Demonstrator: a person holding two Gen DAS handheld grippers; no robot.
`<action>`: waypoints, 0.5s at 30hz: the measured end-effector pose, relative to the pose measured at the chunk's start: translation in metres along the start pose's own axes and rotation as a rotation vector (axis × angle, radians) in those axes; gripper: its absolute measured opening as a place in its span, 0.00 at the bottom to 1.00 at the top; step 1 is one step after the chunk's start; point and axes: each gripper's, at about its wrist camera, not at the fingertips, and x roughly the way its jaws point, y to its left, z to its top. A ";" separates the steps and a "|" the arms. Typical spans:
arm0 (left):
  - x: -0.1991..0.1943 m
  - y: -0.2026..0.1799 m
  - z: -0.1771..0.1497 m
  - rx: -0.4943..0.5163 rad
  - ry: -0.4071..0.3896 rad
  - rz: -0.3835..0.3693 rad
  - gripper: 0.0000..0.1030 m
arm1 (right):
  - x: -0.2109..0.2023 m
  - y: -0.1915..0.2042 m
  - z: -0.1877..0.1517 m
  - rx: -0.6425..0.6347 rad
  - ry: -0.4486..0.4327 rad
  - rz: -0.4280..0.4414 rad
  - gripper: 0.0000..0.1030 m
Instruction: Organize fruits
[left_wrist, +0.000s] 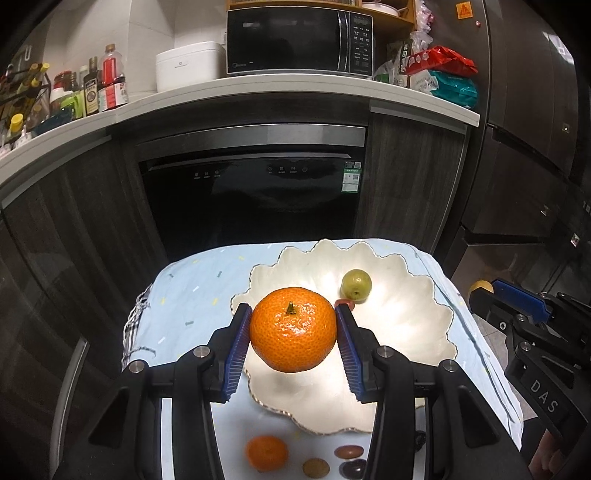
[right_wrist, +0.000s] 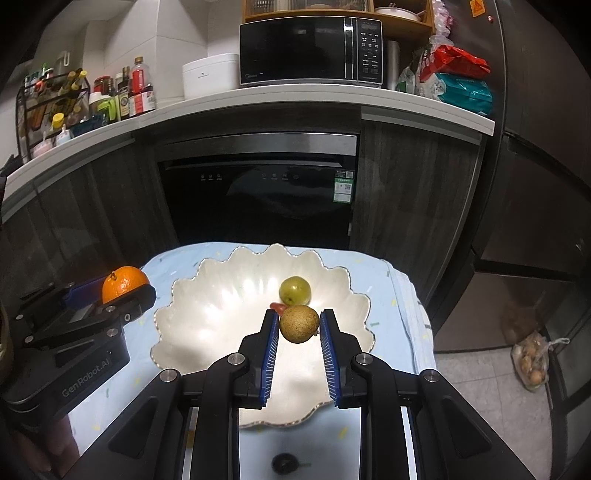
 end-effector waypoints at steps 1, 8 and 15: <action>0.001 0.000 0.002 0.003 -0.001 -0.001 0.44 | 0.002 -0.001 0.002 0.001 0.001 -0.003 0.24; 0.017 -0.003 0.013 0.041 0.010 -0.018 0.44 | 0.014 -0.006 0.010 0.009 0.017 -0.017 0.24; 0.033 -0.005 0.013 0.060 0.034 -0.037 0.44 | 0.024 -0.008 0.011 0.014 0.034 -0.023 0.24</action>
